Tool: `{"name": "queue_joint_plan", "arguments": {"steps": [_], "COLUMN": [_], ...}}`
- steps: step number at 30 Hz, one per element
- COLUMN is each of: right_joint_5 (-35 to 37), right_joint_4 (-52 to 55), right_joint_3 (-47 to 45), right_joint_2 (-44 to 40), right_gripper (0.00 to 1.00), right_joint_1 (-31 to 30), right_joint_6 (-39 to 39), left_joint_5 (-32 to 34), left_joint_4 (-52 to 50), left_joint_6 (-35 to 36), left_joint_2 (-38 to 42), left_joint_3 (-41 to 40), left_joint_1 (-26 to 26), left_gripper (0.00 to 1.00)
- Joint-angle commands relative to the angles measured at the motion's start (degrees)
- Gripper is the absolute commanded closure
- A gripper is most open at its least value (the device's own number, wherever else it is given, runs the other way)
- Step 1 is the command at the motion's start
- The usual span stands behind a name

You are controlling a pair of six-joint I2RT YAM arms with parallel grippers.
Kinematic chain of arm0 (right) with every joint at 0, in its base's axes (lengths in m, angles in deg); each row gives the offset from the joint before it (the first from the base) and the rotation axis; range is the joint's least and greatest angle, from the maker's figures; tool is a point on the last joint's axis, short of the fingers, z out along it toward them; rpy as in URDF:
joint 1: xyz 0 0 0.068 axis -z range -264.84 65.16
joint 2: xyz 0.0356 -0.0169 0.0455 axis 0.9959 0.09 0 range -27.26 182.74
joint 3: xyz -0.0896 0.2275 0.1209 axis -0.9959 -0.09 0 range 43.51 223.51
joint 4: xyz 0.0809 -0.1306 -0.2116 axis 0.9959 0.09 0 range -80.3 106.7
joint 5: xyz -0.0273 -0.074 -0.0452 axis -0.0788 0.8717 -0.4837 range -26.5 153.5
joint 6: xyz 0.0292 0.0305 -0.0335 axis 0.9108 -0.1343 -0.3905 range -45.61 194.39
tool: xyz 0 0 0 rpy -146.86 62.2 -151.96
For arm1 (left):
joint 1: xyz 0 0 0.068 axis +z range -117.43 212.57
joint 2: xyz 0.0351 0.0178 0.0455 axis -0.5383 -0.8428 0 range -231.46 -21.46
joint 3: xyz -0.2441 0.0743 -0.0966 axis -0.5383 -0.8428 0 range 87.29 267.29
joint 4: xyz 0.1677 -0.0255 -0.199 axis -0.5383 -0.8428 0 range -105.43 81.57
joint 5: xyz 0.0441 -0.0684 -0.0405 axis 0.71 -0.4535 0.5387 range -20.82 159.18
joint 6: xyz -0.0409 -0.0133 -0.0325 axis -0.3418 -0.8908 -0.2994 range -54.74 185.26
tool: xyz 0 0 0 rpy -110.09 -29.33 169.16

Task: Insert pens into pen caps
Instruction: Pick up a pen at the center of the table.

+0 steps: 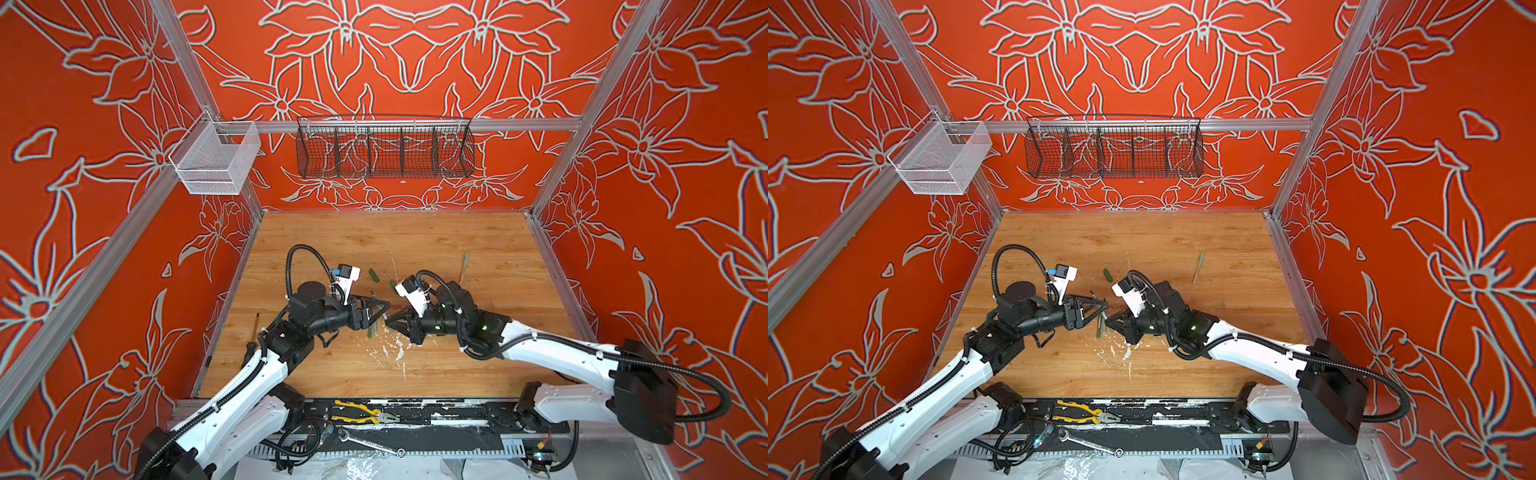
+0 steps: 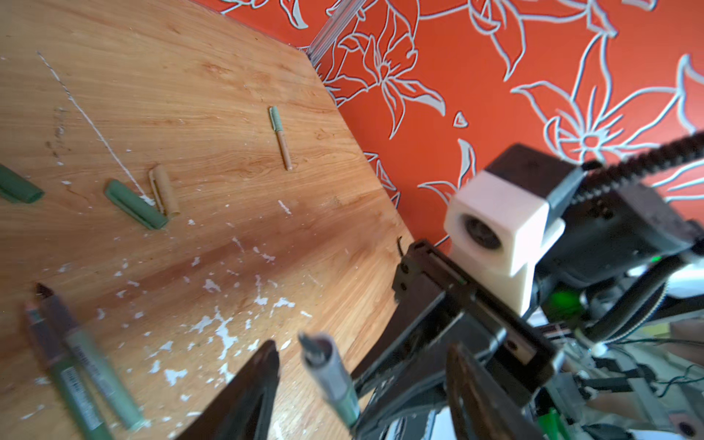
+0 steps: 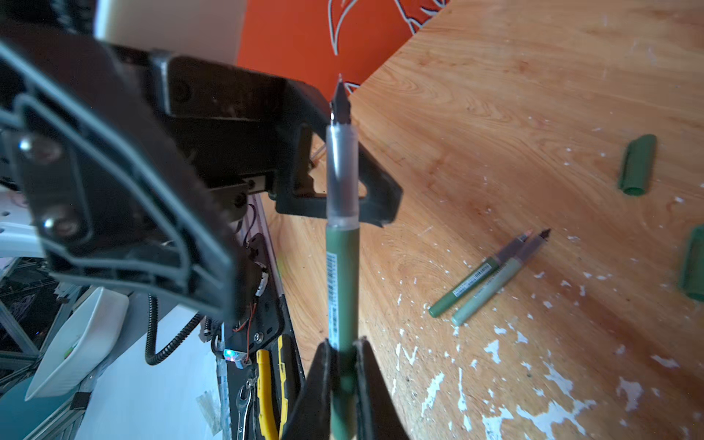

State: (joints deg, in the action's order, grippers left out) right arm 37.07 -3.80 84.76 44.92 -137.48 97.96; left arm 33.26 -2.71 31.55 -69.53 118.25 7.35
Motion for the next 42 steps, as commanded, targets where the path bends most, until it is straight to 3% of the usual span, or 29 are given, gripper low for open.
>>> {"name": "queue_joint_plan", "arguments": {"steps": [1, 8, 11, 19, 21, 25, 28, 34, 39, 40, 42], "right_joint_5": [-1.4, -1.2, -1.9, -3.2, -3.6, -4.2, -4.3, -3.4, -2.2, -1.6, 0.0], "right_joint_4": [-4.4, -6.5, -6.8, -8.0, -8.7, -9.0, -8.6, -8.6, -5.8, -5.4, -3.6], "right_joint_3": [-0.7, 1.0, 1.9, 2.2, 2.3, 4.1, 5.9, 6.4, 6.0, 5.7, 5.0], "right_joint_2": [-0.9, -0.4, 0.2, 1.2, 1.6, 3.6, 5.6, 6.5, 6.0, 5.7, 5.0], "right_gripper": [0.9, 0.9, 0.9, 0.89, 0.82, 0.69, 0.68, 0.84, 0.92, 0.93, 0.95], "right_joint_1": [-0.3, -0.3, -0.3, -0.3, -0.3, -0.3, -0.3, -0.3, -0.3, -0.3, -0.2], "right_joint_6": [-0.5, -0.6, -0.2, 1.6, 2.2, 2.9, 3.0, 3.4, 3.9, 4.1, 4.2], "left_joint_5": [-3.2, -5.7, -5.7, -5.0, -4.8, -5.2, -5.7, -5.4, -4.3, -4.1, -2.4], "left_joint_4": [5.1, 7.6, 7.5, 7.6, 8.2, 9.6, 9.8, 8.5, 9.0, 9.1, 8.6], "left_joint_6": [-1.1, -1.7, -1.2, -0.7, -0.9, -1.4, -1.4, -0.6, -0.4, -0.2, -0.1], "left_joint_2": [-0.2, -1.6, -1.5, -0.7, -0.4, -0.2, -0.4, -0.1, -1.0, -1.4, -2.2], "left_joint_3": [0.7, 0.6, 1.0, 1.1, 0.8, 0.4, 0.7, 0.8, 1.2, 1.5, 2.5], "left_joint_1": [-0.4, -0.5, -0.5, -0.5, -0.5, -0.5, -0.5, -0.4, -0.5, -0.5, -0.5], "left_gripper": [0.44, 0.65, 0.8, 0.95, 1.0, 1.0, 1.0, 1.0, 1.0, 0.97, 0.65]}}
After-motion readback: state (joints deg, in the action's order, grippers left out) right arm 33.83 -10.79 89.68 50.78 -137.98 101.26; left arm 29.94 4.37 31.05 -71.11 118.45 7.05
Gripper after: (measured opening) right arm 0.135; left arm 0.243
